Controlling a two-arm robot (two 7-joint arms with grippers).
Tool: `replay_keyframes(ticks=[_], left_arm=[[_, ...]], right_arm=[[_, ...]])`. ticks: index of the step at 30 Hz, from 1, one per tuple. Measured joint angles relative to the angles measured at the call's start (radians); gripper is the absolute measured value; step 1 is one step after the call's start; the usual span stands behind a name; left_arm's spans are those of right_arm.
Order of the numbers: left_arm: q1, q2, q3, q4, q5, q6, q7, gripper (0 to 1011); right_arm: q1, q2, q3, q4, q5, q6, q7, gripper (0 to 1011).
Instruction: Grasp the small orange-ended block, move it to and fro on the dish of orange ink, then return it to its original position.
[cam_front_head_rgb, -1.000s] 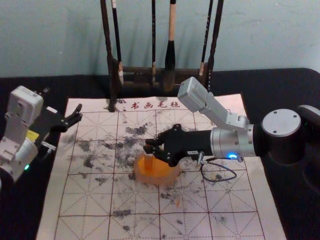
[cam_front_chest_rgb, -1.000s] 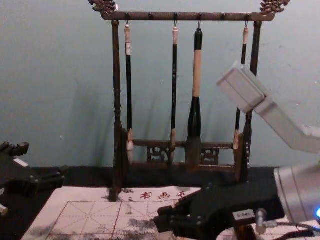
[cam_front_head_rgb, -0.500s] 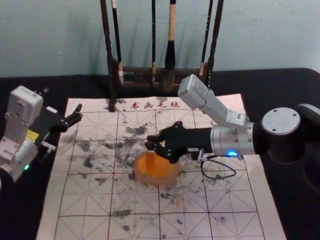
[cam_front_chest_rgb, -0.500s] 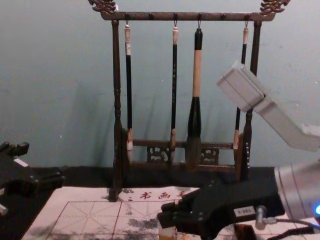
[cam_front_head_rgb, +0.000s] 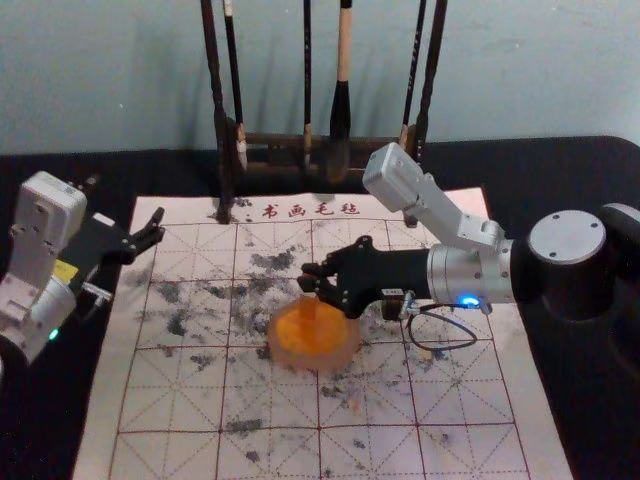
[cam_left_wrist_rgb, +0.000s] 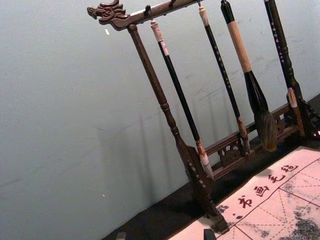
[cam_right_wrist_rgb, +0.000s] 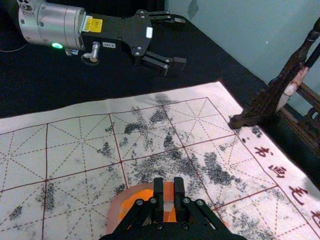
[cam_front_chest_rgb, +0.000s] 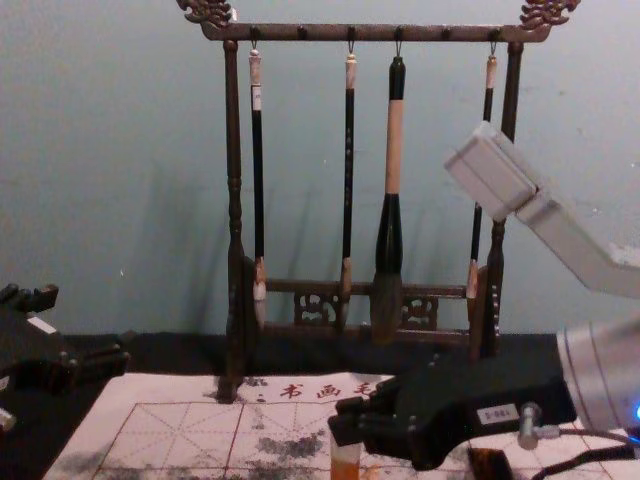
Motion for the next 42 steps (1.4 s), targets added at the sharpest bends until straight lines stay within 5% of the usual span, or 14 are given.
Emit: replay_keyframes(ticks=[15, 27, 42], left_arm=[[0.000, 0.000, 0.000, 0.000, 0.000, 0.000, 0.000, 1001], [0.000, 0.000, 0.000, 0.000, 0.000, 0.000, 0.000, 1001], [0.000, 0.000, 0.000, 0.000, 0.000, 0.000, 0.000, 1001]], right_arm=[[-0.005, 0.008, 0.014, -0.005, 0.009, 0.002, 0.001, 119], [-0.033, 0.053, 0.059, -0.086, 0.082, 0.049, -0.001, 119], [-0.222, 0.150, 0.250, -0.347, 0.188, 0.153, -0.292, 119]])
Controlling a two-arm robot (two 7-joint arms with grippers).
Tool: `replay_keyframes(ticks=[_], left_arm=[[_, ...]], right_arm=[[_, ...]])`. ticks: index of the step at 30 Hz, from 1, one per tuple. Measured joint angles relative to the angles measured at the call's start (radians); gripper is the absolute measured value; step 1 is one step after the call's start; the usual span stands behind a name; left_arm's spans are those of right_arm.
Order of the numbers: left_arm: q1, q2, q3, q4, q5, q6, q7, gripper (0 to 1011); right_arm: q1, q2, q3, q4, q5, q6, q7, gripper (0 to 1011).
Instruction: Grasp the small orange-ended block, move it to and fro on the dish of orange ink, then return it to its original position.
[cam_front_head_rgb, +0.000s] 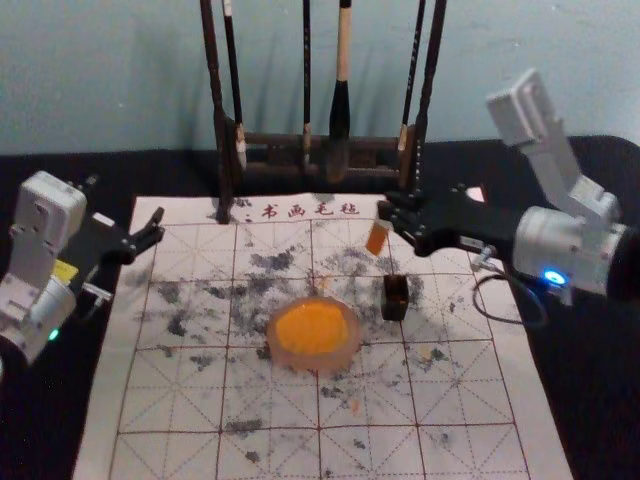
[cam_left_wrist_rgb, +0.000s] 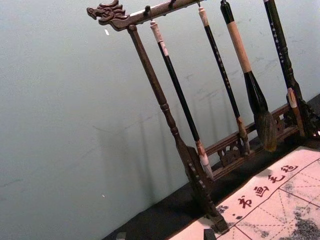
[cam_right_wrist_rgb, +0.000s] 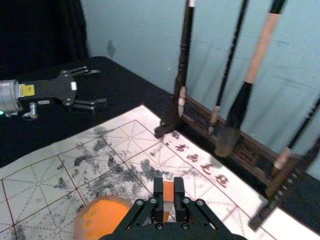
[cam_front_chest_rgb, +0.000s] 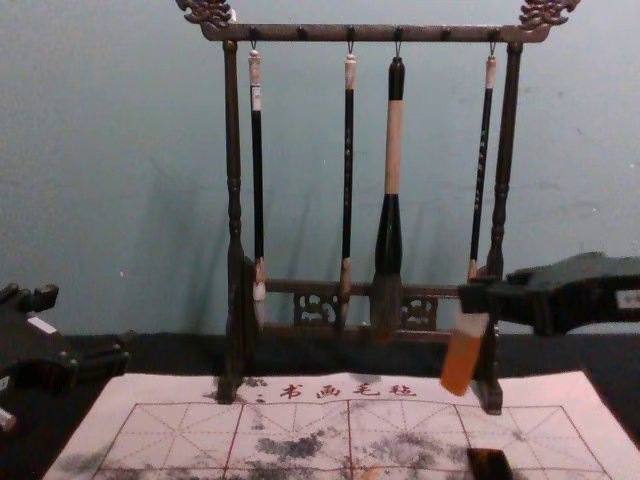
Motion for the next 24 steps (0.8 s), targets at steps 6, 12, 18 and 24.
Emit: replay_keyframes(ticks=[6, 12, 18, 24], left_arm=[[0.000, 0.000, 0.000, 0.000, 0.000, 0.000, 0.000, 1001], [0.000, 0.000, 0.000, 0.000, 0.000, 0.000, 0.000, 1001], [0.000, 0.000, 0.000, 0.000, 0.000, 0.000, 0.000, 1001], [0.000, 0.000, 0.000, 0.000, 0.000, 0.000, 0.000, 1001]], right_arm=[[-0.076, 0.026, 0.052, -0.067, 0.020, 0.015, -0.056, 119], [-0.127, 0.038, 0.072, -0.098, 0.019, 0.007, -0.080, 119], [-0.163, 0.037, 0.077, -0.104, -0.005, -0.007, -0.093, 119], [-0.181, 0.019, 0.076, -0.096, -0.042, -0.022, -0.100, 119]])
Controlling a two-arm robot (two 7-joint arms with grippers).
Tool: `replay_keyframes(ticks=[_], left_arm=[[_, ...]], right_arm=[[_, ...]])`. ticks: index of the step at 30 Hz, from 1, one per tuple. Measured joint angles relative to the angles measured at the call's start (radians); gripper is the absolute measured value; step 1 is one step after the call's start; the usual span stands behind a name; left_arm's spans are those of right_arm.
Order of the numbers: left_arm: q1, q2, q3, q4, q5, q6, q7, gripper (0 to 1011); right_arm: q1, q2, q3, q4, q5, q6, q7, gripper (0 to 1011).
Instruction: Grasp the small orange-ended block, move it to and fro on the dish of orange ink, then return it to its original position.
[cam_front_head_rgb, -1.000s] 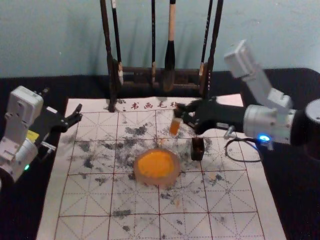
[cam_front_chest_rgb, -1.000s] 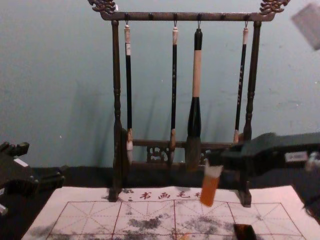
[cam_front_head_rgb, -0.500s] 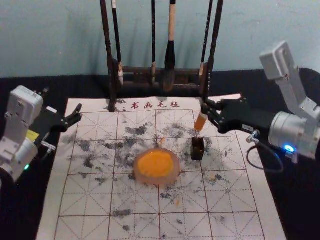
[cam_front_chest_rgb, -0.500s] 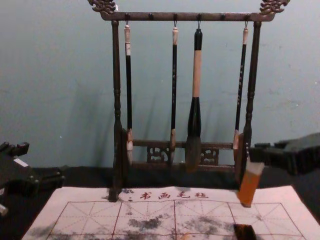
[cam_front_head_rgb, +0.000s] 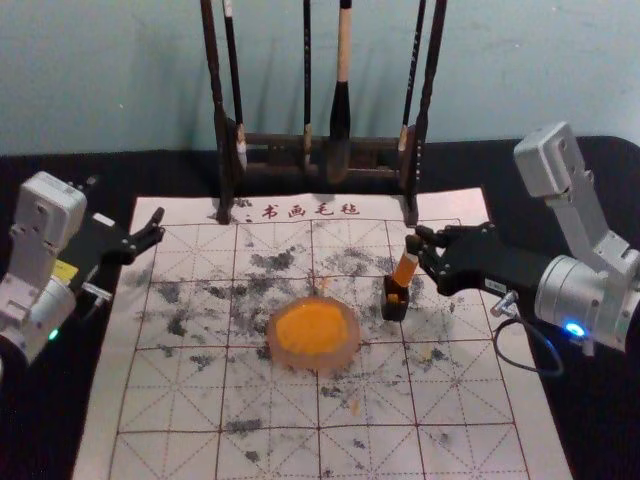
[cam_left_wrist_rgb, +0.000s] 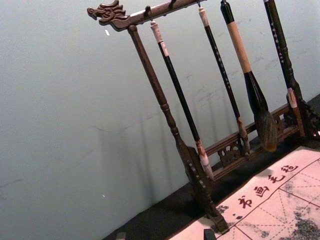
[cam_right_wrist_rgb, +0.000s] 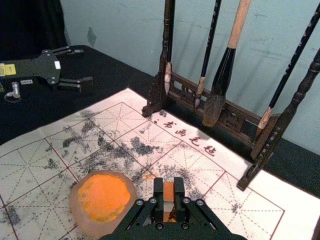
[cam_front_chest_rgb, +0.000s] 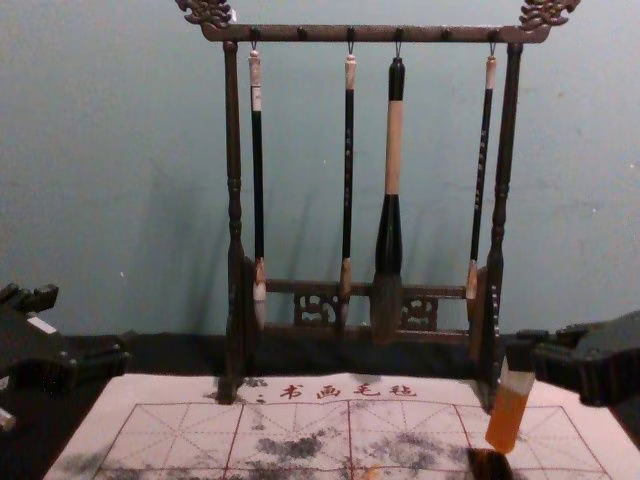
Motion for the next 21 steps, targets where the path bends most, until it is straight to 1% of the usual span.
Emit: replay_keyframes(ticks=[17, 21], left_arm=[[0.000, 0.000, 0.000, 0.000, 0.000, 0.000, 0.000, 1001], [0.000, 0.000, 0.000, 0.000, 0.000, 0.000, 0.000, 1001]], right_arm=[[-0.003, -0.051, -0.002, 0.039, -0.070, -0.006, 0.000, 119], [-0.003, -0.059, 0.002, 0.044, -0.080, -0.006, 0.003, 119]])
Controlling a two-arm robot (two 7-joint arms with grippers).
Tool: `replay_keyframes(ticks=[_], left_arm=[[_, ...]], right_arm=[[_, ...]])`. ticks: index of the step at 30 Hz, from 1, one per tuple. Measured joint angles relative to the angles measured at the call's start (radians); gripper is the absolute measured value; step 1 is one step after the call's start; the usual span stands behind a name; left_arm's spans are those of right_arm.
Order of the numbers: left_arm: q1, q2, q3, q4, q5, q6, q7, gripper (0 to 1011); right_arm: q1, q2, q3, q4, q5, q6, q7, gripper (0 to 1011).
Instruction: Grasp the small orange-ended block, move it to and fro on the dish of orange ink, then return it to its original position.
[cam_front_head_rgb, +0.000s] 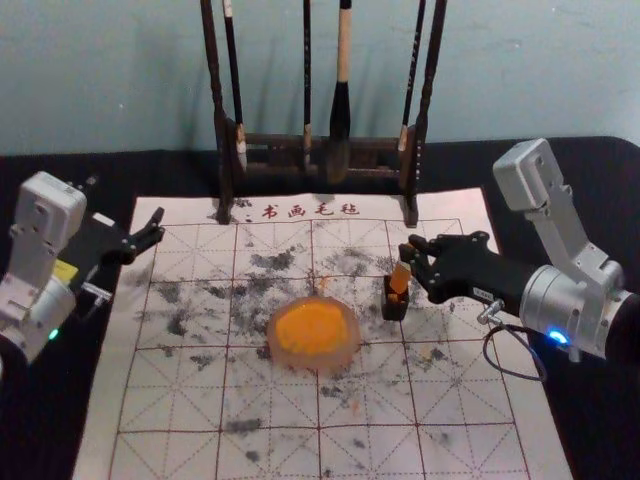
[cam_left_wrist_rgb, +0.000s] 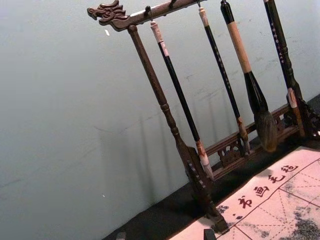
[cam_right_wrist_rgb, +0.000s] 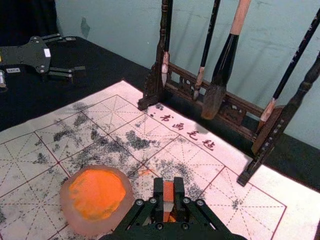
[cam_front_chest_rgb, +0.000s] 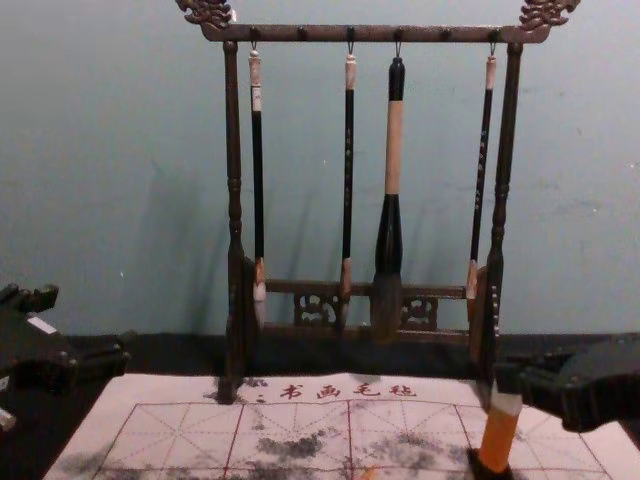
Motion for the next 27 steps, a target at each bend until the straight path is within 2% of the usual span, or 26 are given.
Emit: replay_keyframes(ticks=[19, 27], left_arm=[[0.000, 0.000, 0.000, 0.000, 0.000, 0.000, 0.000, 1001], [0.000, 0.000, 0.000, 0.000, 0.000, 0.000, 0.000, 1001]], right_arm=[[-0.009, -0.023, 0.022, 0.013, -0.040, 0.006, 0.022, 119], [-0.012, -0.031, 0.021, 0.022, -0.050, 0.016, 0.031, 119]])
